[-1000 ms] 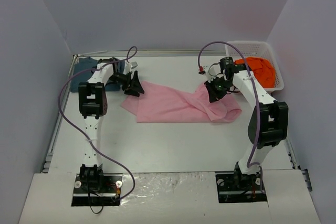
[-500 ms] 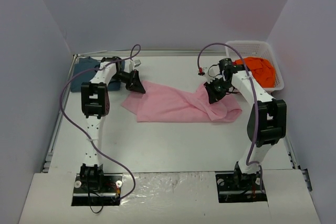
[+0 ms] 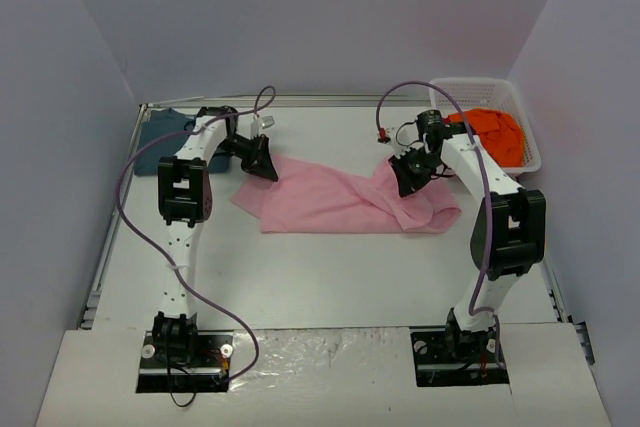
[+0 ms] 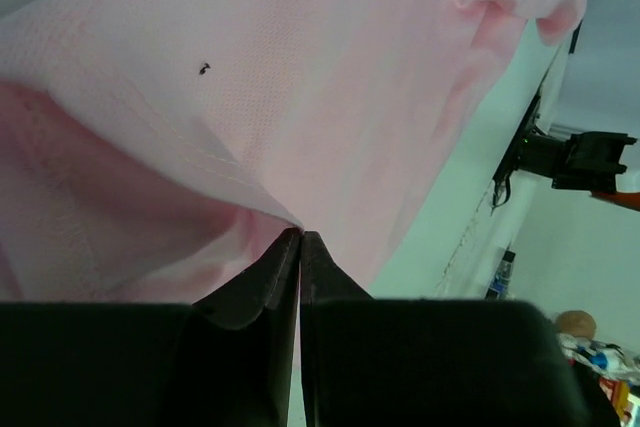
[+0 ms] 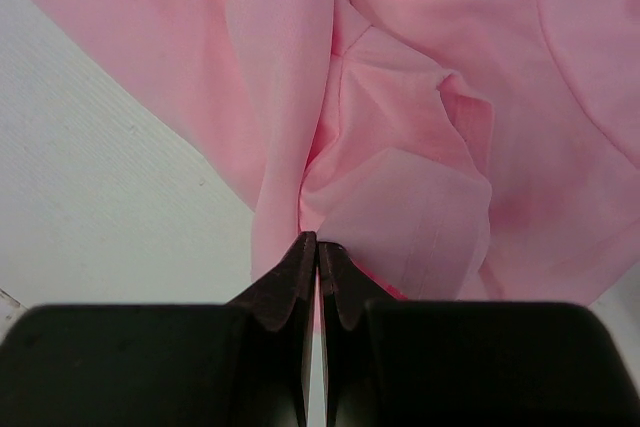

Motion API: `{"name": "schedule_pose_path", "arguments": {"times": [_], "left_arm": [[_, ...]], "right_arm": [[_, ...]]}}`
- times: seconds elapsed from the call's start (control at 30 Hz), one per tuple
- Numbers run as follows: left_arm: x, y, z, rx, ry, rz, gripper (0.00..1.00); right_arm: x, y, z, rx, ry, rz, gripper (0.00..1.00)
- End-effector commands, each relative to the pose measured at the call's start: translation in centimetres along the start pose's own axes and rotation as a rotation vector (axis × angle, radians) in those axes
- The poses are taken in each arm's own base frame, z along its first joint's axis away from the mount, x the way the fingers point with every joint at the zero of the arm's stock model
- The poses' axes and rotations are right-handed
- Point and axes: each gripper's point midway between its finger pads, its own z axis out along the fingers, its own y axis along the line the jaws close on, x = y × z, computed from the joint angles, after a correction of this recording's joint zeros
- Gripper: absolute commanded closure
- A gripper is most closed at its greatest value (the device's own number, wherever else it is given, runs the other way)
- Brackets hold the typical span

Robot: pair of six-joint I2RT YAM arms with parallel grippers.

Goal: Fold and stack the t-shirts
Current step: Flatten out the tshirt

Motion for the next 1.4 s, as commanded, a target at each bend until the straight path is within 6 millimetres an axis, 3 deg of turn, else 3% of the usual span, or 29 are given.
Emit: {"name": "schedule_pose_path", "arguments": {"times": [0.0, 0.03, 0.07, 0.13, 0.17, 0.27, 0.3, 0.37, 0.4, 0.47, 0.5, 0.57, 0.6, 0.63, 0.67, 0.7, 0.73, 0.77, 0.8, 0.83, 0.9, 0.93, 1.03, 1.13, 1.23, 1.37], "left_arm": [[-3.6, -4.1, -6.3, -0.095, -0.152, 0.158, 0.98], [-4.7, -4.7, -8.5, -0.129, -0.212, 0.183, 0.98], [-5.0, -5.1, -9.6, -0.15, -0.235, 0.19, 0.98], [-6.0, -5.9, -11.7, -0.177, -0.297, 0.209, 0.98], [-6.4, -6.6, -14.6, -0.195, -0.359, 0.225, 0.98], [-6.2, -9.7, -17.7, -0.206, -0.417, 0.29, 0.98], [-5.5, -12.2, -19.3, -0.197, -0.449, 0.329, 0.98], [-4.3, -14.9, -20.6, -0.193, -0.463, 0.393, 0.98], [-2.7, -17.3, -21.5, -0.198, -0.467, 0.443, 0.98], [-0.6, -19.5, -22.2, -0.204, -0.463, 0.492, 0.98], [1.8, -21.1, -22.5, -0.204, -0.457, 0.497, 0.98], [4.3, -22.1, -22.7, -0.214, -0.444, 0.564, 0.98], [6.7, -24.0, -23.1, -0.228, -0.452, 0.603, 0.98], [8.3, -22.9, -22.4, -0.232, -0.419, 0.613, 0.98], [10.5, -24.3, -22.5, -0.255, -0.421, 0.669, 0.98], [12.3, -24.2, -21.9, -0.257, -0.393, 0.666, 0.98], [14.0, -22.1, -20.6, -0.266, -0.333, 0.661, 0.98], [16.2, -22.5, -20.2, -0.281, -0.316, 0.686, 0.96], [17.7, -21.8, -19.5, -0.284, -0.268, 0.756, 0.77], [19.9, -20.4, -18.1, -0.25, -0.205, 0.72, 0.68], [23.8, -19.6, -16.8, -0.221, -0.106, 0.703, 0.61], [25.4, -17.7, -15.9, -0.216, -0.042, 0.704, 0.56], [25.3, -17.2, -16.4, -0.228, -0.056, 0.657, 0.44], [24.8, -16.8, -16.2, -0.212, -0.043, 0.657, 0.41], [23.2, -16.3, -16.1, -0.161, -0.049, 0.581, 0.41], [19.1, -13.1, -15.6, -0.123, -0.072, 0.37, 0.41]], "right_arm": [[-3.3, -1.0, -4.0, 0.1, -0.09, -0.023, 1.0], [-4.9, -2.1, -5.6, 0.145, -0.134, -0.021, 1.0], [-4.8, -2.4, -5.5, 0.147, -0.13, -0.008, 1.0], [-7.2, -3.9, -8.0, 0.209, -0.198, -0.016, 1.0], [-7.9, -4.5, -9.0, 0.245, -0.215, -0.009, 1.0], [-10.9, -5.2, -13.7, 0.325, -0.325, -0.019, 1.0], [-11.3, -5.0, -14.9, 0.338, -0.35, -0.025, 1.0], [-12.0, -3.8, -18.2, 0.375, -0.419, -0.051, 1.0], [-11.7, -2.7, -19.7, 0.387, -0.446, -0.065, 1.0], [-10.9, -1.6, -21.1, 0.403, -0.467, -0.076, 1.0], [-10.2, -1.0, -21.4, 0.407, -0.469, -0.081, 1.0], [-8.2, 0.6, -22.2, 0.418, -0.476, -0.089, 1.0], [-7.5, 1.0, -22.1, 0.419, -0.47, -0.089, 1.0], [-6.6, 1.8, -23.0, 0.444, -0.483, -0.1, 1.0], [-5.1, 1.9, -21.7, 0.433, -0.446, -0.085, 1.0], [-4.3, 2.1, -21.4, 0.434, -0.434, -0.08, 1.0], [-3.5, 2.6, -21.6, 0.445, -0.436, -0.086, 1.0], [-2.3, 2.7, -20.2, 0.426, -0.401, -0.074, 1.0], [-1.6, 3.1, -20.2, 0.429, -0.4, -0.075, 1.0], [-1.1, 3.1, -19.7, 0.422, -0.387, -0.073, 1.0], [0.0, 3.3, -18.3, 0.401, -0.356, -0.063, 1.0], [0.2, 3.6, -18.0, 0.386, -0.352, -0.062, 1.0], [0.8, 3.8, -16.8, 0.35, -0.329, -0.054, 1.0], [0.8, 3.9, -16.1, 0.325, -0.319, -0.052, 1.0], [0.6, 3.8, -15.5, 0.3, -0.31, -0.05, 1.0], [0.7, 3.3, -14.4, 0.279, -0.281, -0.042, 1.0]]}}
